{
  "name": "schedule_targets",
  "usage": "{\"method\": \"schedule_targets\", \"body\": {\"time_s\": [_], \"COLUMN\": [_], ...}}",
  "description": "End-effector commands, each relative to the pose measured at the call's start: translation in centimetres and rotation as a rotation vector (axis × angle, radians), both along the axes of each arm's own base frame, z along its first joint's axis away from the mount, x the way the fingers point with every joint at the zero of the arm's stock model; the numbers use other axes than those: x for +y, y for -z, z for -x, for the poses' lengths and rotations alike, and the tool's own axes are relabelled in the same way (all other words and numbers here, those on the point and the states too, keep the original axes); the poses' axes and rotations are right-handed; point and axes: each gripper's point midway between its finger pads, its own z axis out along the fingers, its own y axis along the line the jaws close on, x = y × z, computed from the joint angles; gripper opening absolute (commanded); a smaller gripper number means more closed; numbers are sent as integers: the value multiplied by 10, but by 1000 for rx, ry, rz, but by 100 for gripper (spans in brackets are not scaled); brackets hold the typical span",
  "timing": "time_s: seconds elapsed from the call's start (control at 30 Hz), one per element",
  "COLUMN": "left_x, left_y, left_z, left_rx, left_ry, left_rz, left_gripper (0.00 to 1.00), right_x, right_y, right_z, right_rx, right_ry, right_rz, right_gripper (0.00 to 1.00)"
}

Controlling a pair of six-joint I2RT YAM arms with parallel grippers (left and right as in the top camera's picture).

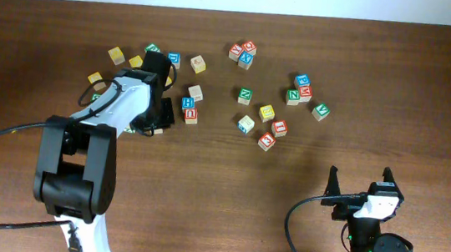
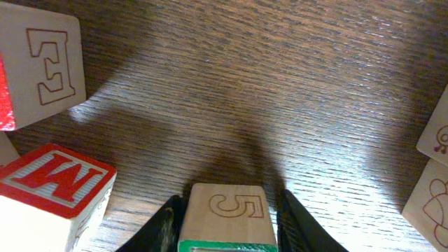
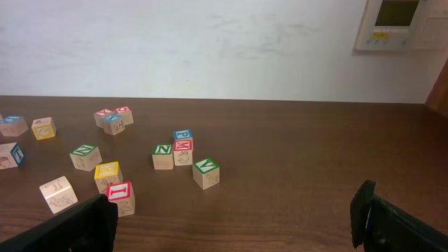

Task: Spell out RSS
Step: 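Lower the left gripper and close it on the green R block, then carry the R block toward the near center of the table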

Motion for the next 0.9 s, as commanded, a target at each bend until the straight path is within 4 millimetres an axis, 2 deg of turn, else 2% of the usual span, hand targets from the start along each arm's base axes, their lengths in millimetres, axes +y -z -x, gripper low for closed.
{"method": "schedule_targets", "body": {"time_s": [0.0, 0.13, 0.33, 0.43, 0.5, 0.6, 0.73, 0.8, 0.87], "left_x": [5, 5, 4, 3, 1, -16, -60, -75, -95], "left_y": [9, 9, 4, -6, -20, -52, -95, -102, -101], "left_z": [4, 3, 0, 0, -2, -4, 8, 17, 33], "left_rx": [20, 19, 11, 12, 3, -34, -67, -48, -5], "left_ry": [6, 6, 6, 7, 8, 21, 84, 113, 160], "left_rz": [-20, -19, -17, -14, 1, 102, 344, 394, 401], "left_gripper": [32, 24, 23, 23, 22, 22, 21, 21, 21], "right_x": [-1, -1, -1, -1, -1, -1, -1, -1, -1], "right_y": [3, 3, 3, 3, 3, 3, 3, 3, 3], "right_z": [0, 0, 0, 0, 0, 0, 0, 0, 0], "right_rx": [4, 4, 4, 4, 4, 4, 4, 4, 4], "right_ry": [6, 6, 6, 6, 6, 6, 6, 6, 6], "right_rz": [4, 4, 4, 4, 4, 4, 4, 4, 4], "right_gripper": [98, 98, 98, 98, 98, 98, 98, 98, 98]}}
